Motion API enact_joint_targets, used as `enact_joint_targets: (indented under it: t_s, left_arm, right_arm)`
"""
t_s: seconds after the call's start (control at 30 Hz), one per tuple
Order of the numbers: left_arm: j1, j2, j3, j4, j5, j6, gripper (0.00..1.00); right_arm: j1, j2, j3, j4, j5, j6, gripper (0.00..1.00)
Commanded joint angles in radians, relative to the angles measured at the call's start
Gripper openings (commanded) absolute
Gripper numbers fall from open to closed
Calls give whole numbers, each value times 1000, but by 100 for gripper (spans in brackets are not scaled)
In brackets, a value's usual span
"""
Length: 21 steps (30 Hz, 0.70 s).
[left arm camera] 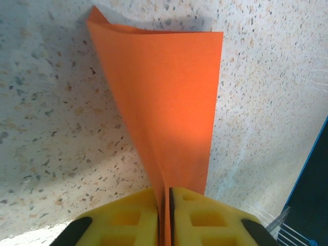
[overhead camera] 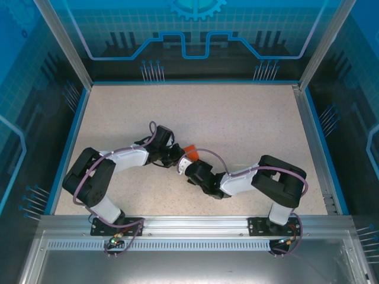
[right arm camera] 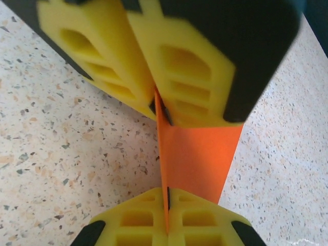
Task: Fold a paper plane with a square sheet of paper (pick it up from the middle)
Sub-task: Fold the wing for the fifth time at the center of the table.
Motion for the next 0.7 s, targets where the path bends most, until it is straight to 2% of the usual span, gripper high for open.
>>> enact_joint_targets:
  t_s: [0.0, 0.1, 0.2, 0.27, 0.47, 0.67]
  left_arm:
    - [13, -85, 19, -78, -65, 23, 28]
    - [49, -186, -20, -91, -103, 23, 53]
    - [67, -255, -18, -135, -122, 50, 61]
    - [70, -281, -15, -167, -143, 60, 61]
    - [70, -307, -52, -129, -134, 40, 65]
    - [69, -276, -61, -71, -72, 21, 65]
  right_arm:
    - [-27, -25, -6, 11, -23, 140, 0]
    - [-70, -54, -17, 0, -143, 243, 0]
    - [-97, -69, -37, 26, -243, 298, 0]
    - [-112, -75, -44, 39, -270, 333, 0]
    - [-182, -89, -72, 84, -481, 437, 0]
    - [-203, -82, -104, 129, -532, 483, 0]
